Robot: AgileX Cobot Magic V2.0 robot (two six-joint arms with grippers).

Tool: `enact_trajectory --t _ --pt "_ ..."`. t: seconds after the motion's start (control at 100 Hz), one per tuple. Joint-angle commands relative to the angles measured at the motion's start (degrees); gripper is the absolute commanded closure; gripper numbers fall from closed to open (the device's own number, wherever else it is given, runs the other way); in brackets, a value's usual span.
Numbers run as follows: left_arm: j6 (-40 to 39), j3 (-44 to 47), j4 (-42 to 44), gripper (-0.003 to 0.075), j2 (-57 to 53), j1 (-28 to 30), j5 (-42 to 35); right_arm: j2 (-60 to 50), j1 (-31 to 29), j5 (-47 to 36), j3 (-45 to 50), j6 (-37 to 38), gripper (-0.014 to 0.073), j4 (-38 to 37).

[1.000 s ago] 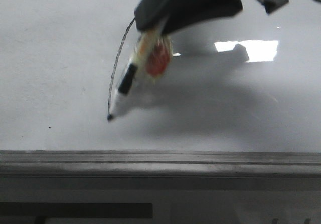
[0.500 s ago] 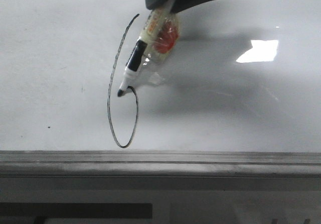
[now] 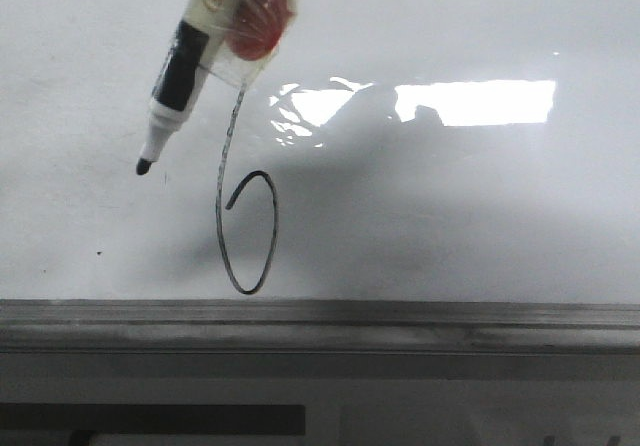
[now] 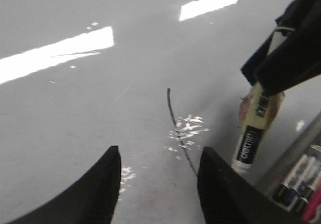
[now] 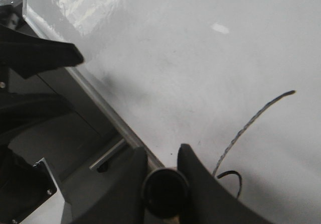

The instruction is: Write number 6 on whiteboard

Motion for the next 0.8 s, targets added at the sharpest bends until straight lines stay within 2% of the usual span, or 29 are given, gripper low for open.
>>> enact_trajectory --t 0.0,0.11,0.22,0.44,0.56,0.63,0.76,0.79 --pt "-0.28 -1.87 -0.13 0.0393 3.73 -4.80 -4.91 -1.45 0.97 -4.08 -1.65 -0.84 0.0655 -0.31" --pt "-0.28 -1.87 1.03 0.0393 8.44 -9.69 -7.52 -1.34 2.12 -3.98 -1.65 -0.84 0.0655 -0.31" --pt "-0.28 -1.87 1.03 0.0393 12.87 -11.90 -10.56 -1.34 3.43 -3.57 -1.65 -0.84 0.0655 -0.31" --pt "-0.28 -1.87 1.03 0.0393 18.04 -12.39 -15.77 -1.34 4.45 -1.90 -1.65 -0.84 0.0655 -0.31" --pt "-0.28 -1.87 1.03 0.0402 18.55 -12.39 -15.41 -1.34 4.45 -1.20 -1.65 -0.84 0.0655 -0.31" --pt "-0.28 -1.87 1.03 0.0468 18.55 -12.39 -14.03 -1.34 4.45 -1.21 -1.65 -0.84 0.0655 -0.31" --pt "-0.28 -1.87 1.03 0.0725 18.55 -12.39 -12.97 -1.34 4.45 -1.21 -1.65 -0.84 0.0655 -0.31" --pt "-0.28 -1.87 1.03 0.0736 18.55 -12.39 -12.97 -1.34 4.45 -1.21 -1.65 -0.84 0.0655 -0.31"
